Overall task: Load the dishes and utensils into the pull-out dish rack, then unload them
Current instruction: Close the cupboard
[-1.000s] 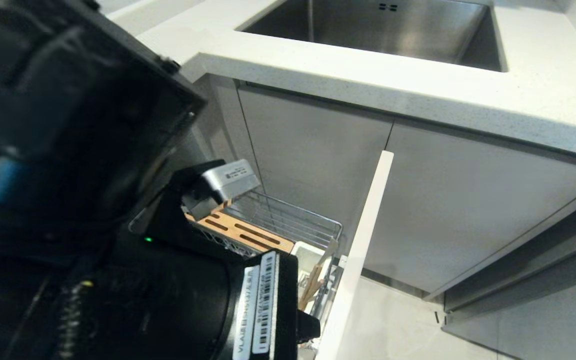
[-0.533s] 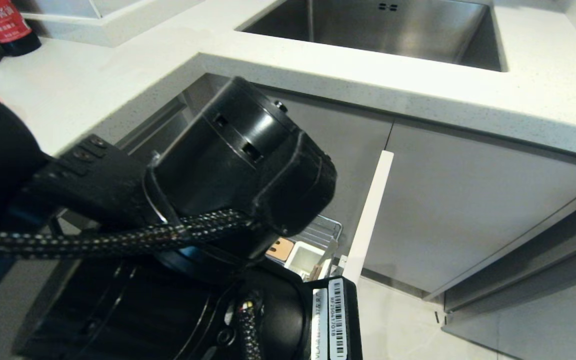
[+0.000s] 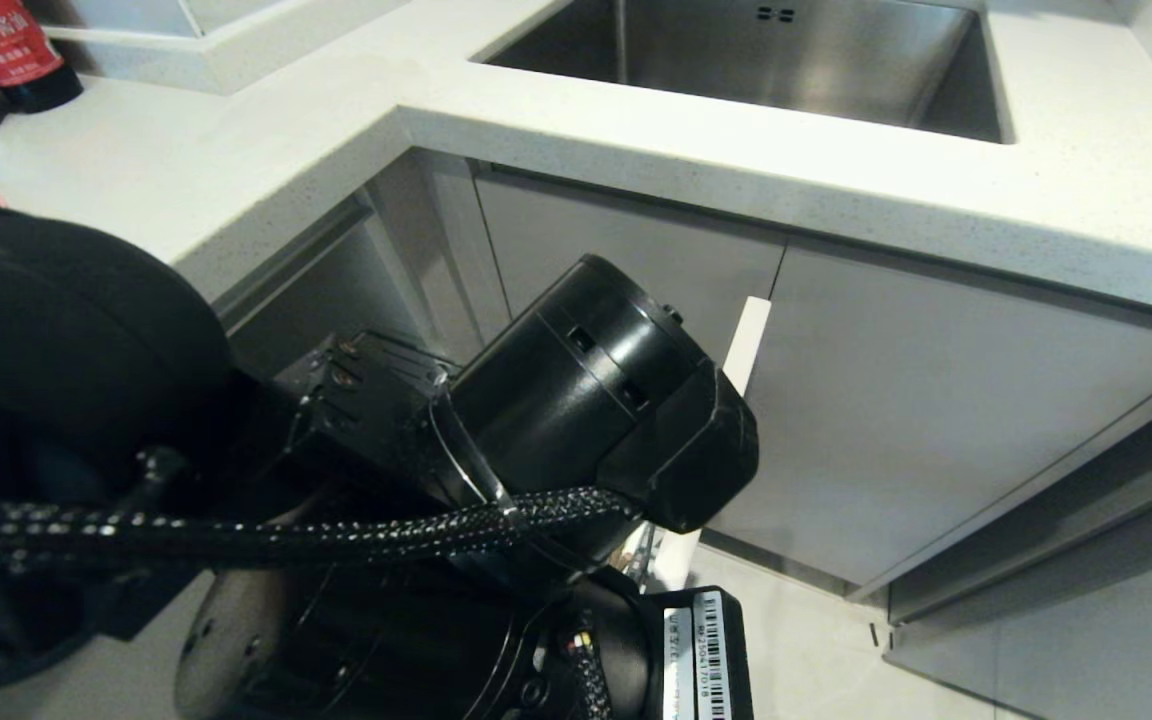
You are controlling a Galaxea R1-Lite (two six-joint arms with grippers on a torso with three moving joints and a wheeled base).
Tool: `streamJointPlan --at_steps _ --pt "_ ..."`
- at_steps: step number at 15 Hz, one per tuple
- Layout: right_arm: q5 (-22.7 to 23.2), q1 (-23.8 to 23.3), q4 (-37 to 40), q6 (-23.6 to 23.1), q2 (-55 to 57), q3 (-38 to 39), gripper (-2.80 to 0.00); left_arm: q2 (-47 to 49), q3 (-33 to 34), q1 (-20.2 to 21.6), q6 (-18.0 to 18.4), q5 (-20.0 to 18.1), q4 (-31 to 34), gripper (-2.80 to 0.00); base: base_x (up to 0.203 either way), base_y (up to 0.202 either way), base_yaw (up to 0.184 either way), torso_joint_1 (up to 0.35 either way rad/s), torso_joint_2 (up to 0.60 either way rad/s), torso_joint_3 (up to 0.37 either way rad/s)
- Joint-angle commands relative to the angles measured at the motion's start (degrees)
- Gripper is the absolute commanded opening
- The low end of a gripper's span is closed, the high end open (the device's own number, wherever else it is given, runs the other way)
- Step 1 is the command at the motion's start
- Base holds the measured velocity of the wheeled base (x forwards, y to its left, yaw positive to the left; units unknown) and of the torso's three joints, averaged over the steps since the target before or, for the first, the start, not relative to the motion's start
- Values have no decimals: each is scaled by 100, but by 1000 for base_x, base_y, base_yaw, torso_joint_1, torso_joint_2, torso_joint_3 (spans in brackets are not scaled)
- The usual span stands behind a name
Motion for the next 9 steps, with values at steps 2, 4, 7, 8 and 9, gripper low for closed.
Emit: streamJointPlan --at_steps 2,4,7,8,9 --pt "1 2 0 0 -6 0 -280 5 1 62 -25 37 25 -280 0 0 0 0 0 0" --pt "1 2 6 4 -6 0 -280 -47 1 109 -6 97 25 -280 0 0 0 0 0 0" --pt "1 2 -3 -3 -6 0 -280 -100 2 166 49 368 49 -280 0 0 0 0 0 0" --pt "1 2 -2 -1 -6 0 -280 -119 16 236 63 470 51 -280 0 0 0 0 0 0" --pt "1 2 5 4 -6 0 -280 -126 32 328 115 644 50 -280 0 0 0 0 0 0"
